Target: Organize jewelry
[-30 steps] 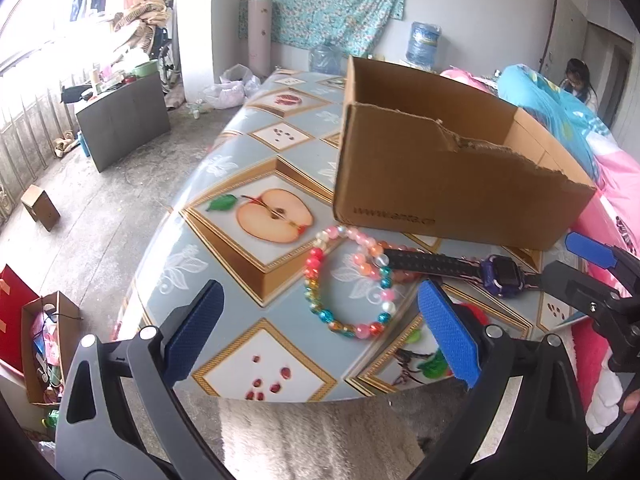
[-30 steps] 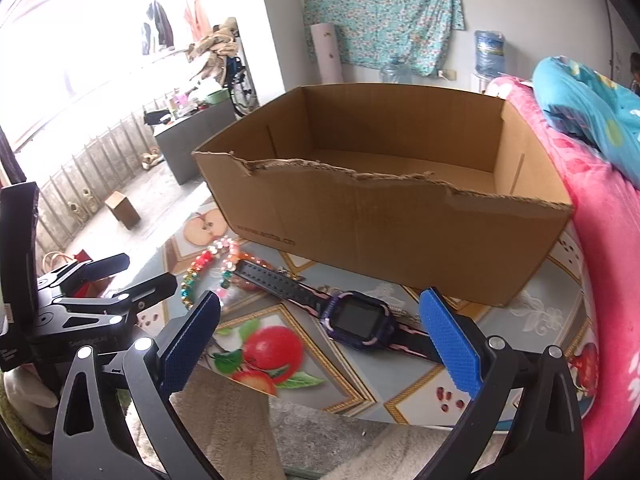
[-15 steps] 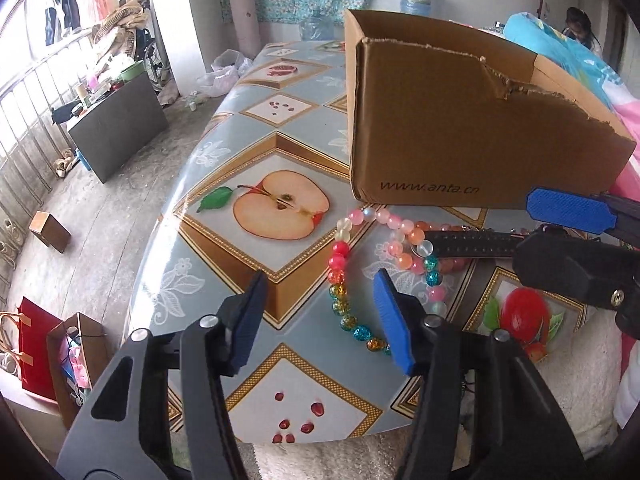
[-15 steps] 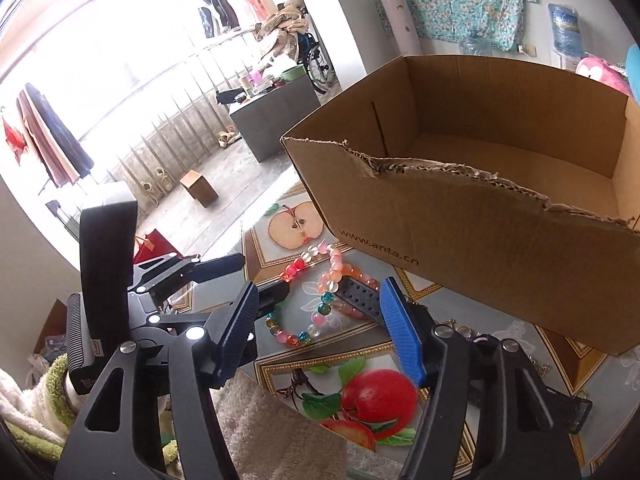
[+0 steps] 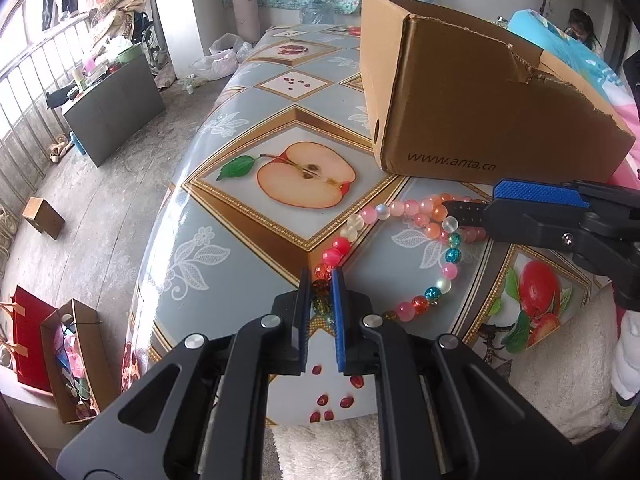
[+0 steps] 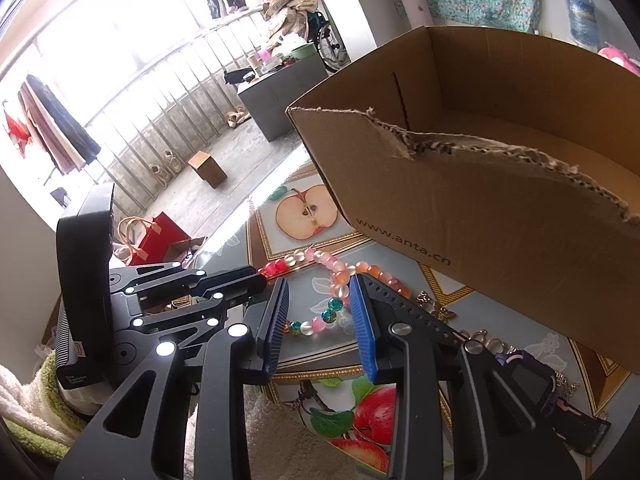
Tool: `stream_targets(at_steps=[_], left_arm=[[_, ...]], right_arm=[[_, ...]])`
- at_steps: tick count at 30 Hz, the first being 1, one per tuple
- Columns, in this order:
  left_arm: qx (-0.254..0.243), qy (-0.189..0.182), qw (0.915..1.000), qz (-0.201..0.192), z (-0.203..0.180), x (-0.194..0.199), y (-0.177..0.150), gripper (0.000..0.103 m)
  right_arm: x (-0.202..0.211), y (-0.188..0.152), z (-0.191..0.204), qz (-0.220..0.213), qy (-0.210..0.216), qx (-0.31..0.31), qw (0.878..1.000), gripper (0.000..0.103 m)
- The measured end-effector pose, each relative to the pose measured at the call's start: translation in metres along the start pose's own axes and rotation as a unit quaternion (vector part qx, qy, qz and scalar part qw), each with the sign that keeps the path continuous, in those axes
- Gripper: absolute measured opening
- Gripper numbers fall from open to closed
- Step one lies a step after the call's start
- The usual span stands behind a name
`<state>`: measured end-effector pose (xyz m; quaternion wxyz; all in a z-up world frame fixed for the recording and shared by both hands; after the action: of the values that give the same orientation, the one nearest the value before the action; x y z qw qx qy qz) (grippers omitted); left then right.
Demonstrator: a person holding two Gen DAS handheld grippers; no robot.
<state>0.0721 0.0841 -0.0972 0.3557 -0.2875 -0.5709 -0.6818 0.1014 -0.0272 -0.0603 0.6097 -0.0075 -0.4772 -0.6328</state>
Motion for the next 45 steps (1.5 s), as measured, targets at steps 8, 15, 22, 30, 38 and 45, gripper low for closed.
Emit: stream_targets(at_steps=[8, 15, 22, 30, 38, 45], left_arm=[[0.014, -0.004, 0.9999, -0.003, 0.011, -0.003, -0.001, 0.009], [0.027, -0.008, 0.9996, -0.006, 0.018, -0.004, -0.002, 0.01], [0.03, -0.013, 0.9994, -0.009, 0.019, -0.004, -0.001, 0.01], [0.029, -0.011, 0.9993, -0.018, 0.013, -0.007, 0.005, 0.01], [0.048, -0.038, 0.9974, -0.039, 0.01, 0.014, 0.015, 0.009], [0.06, -0.063, 0.9917, -0.095, 0.008, 0.068, 0.032, 0.009]], right_arm=[[-0.028, 0.001, 0.003, 0.05, -0.023, 0.029, 0.998, 0.018], [-0.047, 0.0, 0.009, 0.087, -0.035, 0.066, 0.993, 0.015], [-0.061, 0.01, 0.004, 0.115, -0.046, 0.086, 0.989, 0.015], [-0.069, 0.011, 0.006, 0.133, -0.037, 0.102, 0.985, 0.01], [-0.037, 0.018, 0.02, 0.085, -0.017, 0.086, 0.993, 0.01], [0.013, 0.026, 0.036, 0.03, -0.01, 0.091, 0.995, 0.01]])
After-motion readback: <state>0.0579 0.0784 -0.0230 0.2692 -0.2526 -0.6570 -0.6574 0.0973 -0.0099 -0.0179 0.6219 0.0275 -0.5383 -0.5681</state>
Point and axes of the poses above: each gripper's, at about its wrist camera, not at the fingertips, and x roughly against the way its jaws point, z to its left, y to its top, the point moved 8 cm from there along -x, roughly the way its jaws point, and after that the axes turned 13 degrees about y, right-handed, at the moved point
